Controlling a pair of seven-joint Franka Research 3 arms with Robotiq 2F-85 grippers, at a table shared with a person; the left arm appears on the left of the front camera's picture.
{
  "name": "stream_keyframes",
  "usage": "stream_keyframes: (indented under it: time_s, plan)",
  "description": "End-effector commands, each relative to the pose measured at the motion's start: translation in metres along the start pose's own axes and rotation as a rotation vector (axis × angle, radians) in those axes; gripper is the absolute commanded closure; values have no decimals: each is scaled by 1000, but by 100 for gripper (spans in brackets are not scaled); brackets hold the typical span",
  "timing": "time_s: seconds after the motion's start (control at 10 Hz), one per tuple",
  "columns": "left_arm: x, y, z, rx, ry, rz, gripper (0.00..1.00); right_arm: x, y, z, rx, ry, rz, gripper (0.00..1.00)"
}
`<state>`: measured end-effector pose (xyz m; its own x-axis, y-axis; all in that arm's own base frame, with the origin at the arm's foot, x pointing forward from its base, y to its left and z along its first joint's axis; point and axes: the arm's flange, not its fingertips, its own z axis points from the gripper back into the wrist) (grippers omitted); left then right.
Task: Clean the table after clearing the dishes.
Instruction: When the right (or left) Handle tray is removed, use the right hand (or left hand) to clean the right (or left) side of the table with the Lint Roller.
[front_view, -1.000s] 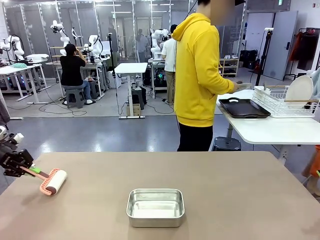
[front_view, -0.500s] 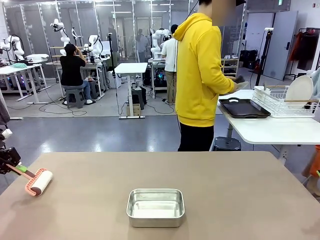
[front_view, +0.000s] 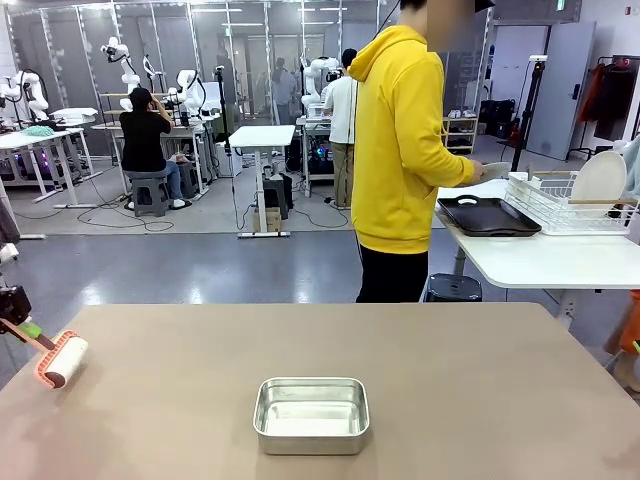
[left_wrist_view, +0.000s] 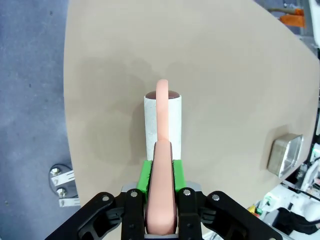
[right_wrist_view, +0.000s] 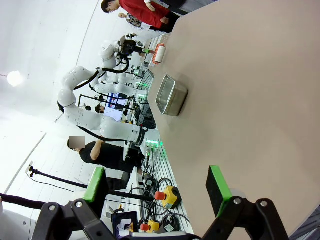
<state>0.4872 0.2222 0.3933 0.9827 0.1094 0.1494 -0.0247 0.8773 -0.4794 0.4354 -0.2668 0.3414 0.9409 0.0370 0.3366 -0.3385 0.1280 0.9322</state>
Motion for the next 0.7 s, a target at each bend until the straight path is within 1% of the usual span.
stream_keyframes:
  time_s: [0.0, 0.4, 0.5, 0.6]
  plan:
    - [-16, -27, 15, 64, -18, 9, 79, 0, 3, -1, 1, -1, 3, 0]
    - [-27, -61, 45, 171, -62, 16, 79, 0, 3, -1, 1, -1, 3, 0]
    - [-29, -66, 46, 168, -68, 23, 79, 0, 3, -1, 1, -1, 3, 0]
    - [-17, -51, 47, 116, -42, -6, 79, 0, 3, -1, 1, -1, 3, 0]
